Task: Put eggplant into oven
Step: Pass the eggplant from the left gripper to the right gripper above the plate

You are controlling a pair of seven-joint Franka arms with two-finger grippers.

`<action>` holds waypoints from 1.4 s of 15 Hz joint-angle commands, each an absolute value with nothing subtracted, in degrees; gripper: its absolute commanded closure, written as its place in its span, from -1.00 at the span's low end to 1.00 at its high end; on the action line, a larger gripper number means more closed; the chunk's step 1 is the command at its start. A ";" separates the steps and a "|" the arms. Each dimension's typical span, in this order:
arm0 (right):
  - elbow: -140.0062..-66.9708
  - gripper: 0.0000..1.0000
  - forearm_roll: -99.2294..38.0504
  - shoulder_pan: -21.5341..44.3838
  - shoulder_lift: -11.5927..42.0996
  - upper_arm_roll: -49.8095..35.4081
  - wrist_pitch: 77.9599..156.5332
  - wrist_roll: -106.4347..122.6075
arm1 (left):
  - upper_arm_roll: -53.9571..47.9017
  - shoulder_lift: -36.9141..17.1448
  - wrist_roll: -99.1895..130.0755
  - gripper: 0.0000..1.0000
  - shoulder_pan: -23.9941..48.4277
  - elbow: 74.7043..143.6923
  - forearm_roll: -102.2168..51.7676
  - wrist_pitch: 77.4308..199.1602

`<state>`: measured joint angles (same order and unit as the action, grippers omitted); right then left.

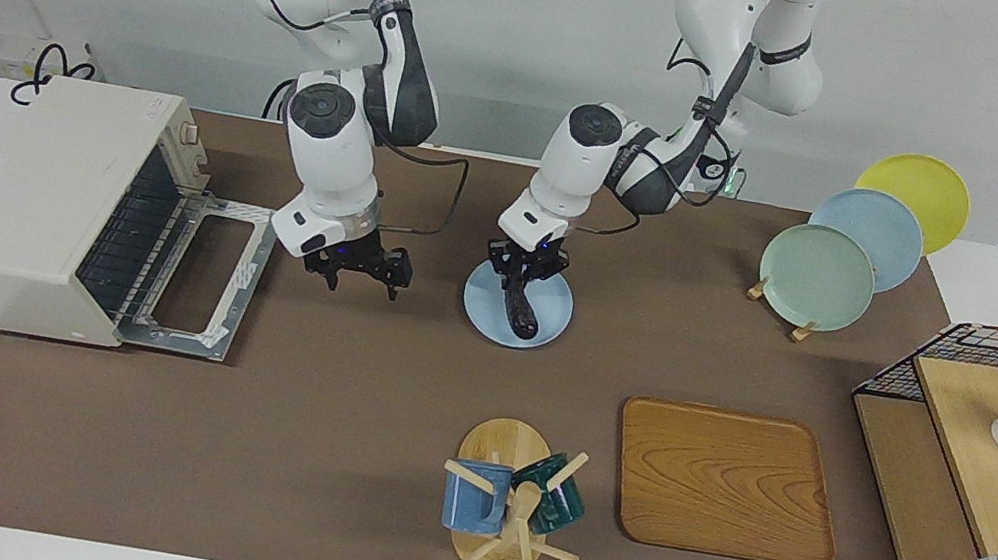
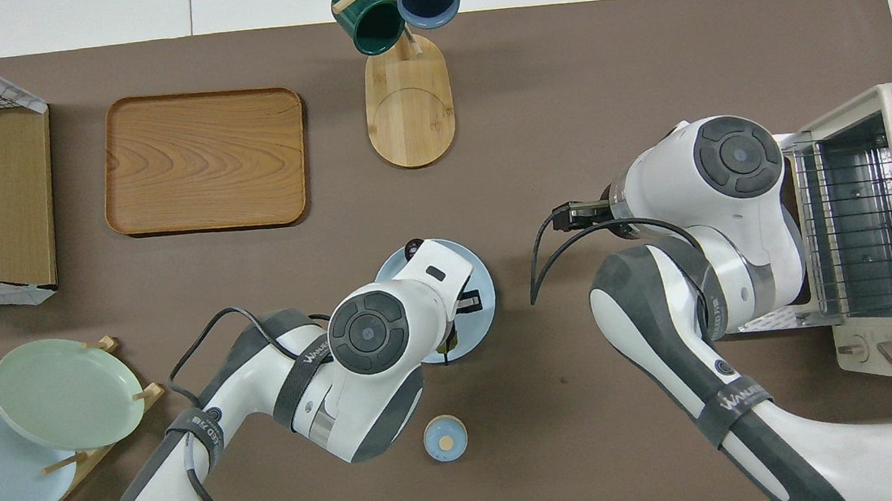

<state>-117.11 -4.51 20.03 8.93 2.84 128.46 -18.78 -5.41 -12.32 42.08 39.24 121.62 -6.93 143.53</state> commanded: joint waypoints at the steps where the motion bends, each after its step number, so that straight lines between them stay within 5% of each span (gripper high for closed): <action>1: -117.25 -1.00 -5.71 19.69 8.26 2.64 127.88 -18.11 | -5.27 -12.74 40.17 0.69 38.85 120.94 -7.56 143.88; 2: -117.25 -1.00 -5.80 19.60 8.26 2.64 127.79 -18.11 | -5.19 -12.74 40.17 -0.27 38.59 120.76 -7.47 143.70; 3: -117.25 -1.00 -5.80 19.60 8.26 2.64 127.53 -18.11 | -5.19 -12.48 40.17 -0.99 38.41 120.76 -7.47 143.53; 9: -113.04 -1.00 -5.80 20.56 9.67 2.37 124.19 -18.28 | -5.19 -11.69 34.99 -1.00 32.36 109.09 -7.21 126.06; 11: -109.62 -1.00 -5.80 24.50 10.45 2.20 122.79 -18.46 | -5.19 -10.11 33.58 -1.00 30.07 107.15 -7.21 122.97; 17: -89.85 -1.00 -1.25 40.05 24.50 2.28 117.86 -33.38 | -5.10 -8.35 25.42 -1.00 21.20 99.86 -7.21 112.70; 21: -89.21 -1.00 1.84 47.01 28.12 2.20 122.23 -41.72 | -5.10 -6.60 17.25 -1.00 14.43 97.82 -7.21 107.94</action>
